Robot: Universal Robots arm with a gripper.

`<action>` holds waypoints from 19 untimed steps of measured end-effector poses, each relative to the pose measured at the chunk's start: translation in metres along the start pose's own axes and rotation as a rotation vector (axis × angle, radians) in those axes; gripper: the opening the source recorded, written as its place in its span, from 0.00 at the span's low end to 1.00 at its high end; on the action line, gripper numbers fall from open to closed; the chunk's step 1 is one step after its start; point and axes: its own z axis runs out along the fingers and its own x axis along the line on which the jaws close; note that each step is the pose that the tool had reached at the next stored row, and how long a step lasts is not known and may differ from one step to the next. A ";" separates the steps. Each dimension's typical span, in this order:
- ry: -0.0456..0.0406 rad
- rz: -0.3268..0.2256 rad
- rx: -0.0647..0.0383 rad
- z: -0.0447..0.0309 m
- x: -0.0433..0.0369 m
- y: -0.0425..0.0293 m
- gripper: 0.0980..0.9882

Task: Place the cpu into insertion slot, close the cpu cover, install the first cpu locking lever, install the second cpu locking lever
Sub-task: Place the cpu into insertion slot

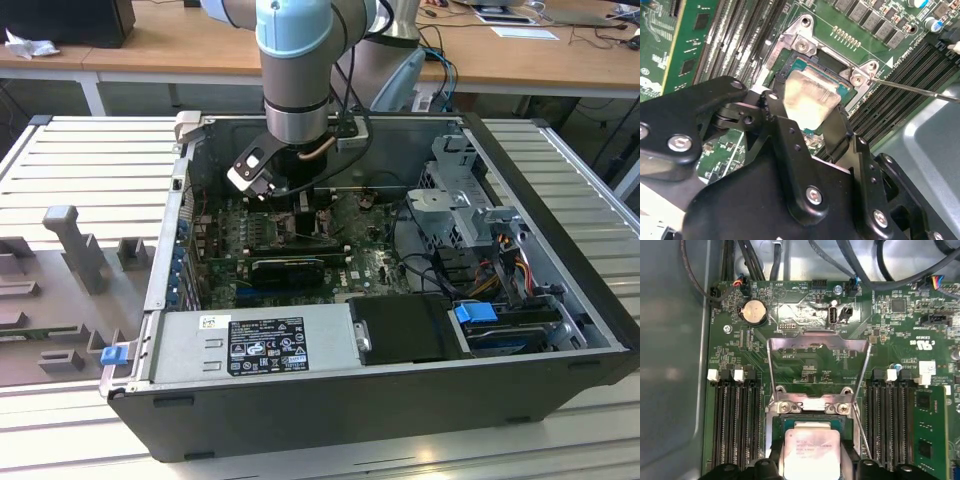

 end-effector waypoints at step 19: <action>0.0000 0.001 0.000 -0.0155 0.0003 0.0011 0.01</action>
